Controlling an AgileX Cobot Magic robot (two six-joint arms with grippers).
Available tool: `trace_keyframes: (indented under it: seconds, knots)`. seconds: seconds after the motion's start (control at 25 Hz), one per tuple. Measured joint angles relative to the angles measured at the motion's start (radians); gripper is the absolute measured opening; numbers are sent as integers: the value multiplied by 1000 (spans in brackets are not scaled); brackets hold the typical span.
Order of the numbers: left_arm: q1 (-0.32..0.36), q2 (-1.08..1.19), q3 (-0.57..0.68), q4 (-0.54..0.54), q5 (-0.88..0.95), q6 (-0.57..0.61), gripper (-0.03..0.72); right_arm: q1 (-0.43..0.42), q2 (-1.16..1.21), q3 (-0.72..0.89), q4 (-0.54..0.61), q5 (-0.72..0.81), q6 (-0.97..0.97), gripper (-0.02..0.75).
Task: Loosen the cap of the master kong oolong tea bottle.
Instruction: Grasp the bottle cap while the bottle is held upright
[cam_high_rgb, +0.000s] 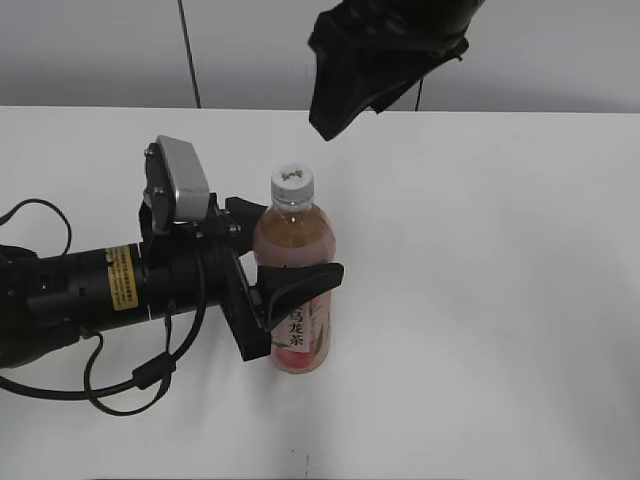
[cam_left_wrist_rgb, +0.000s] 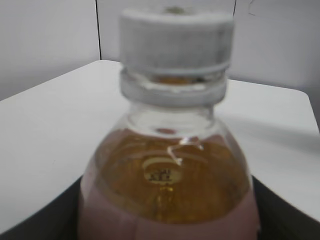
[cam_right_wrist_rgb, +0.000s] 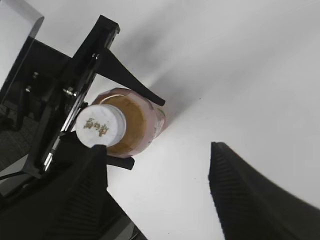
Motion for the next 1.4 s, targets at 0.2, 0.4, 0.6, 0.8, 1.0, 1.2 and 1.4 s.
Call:
trace_keyframes:
  seconds: [0.2,0.4,0.6,0.8,1.0,1.2,1.4]
  knots:
    - [0,0,0,0,0,1,445,24,44,-6,14,3,125,482]
    - [0,0,0,0,0,1,445,79,85,-9,-8,3,194,482]
    - [0,0,0,0,0,1,445,135,101,-53,-92,5,234,482]
    - [0,0,0,0,0,1,445,152,103,-67,-118,6,276,482]
    - [0,0,0,1,0,1,445,152,107,-67,-147,6,304,482]
    - [0,0,0,2,0,1,445,152,139,-69,-149,6,305,482]
    - [0,0,0,2,0,1,445,153,141,-69,-135,6,305,482]
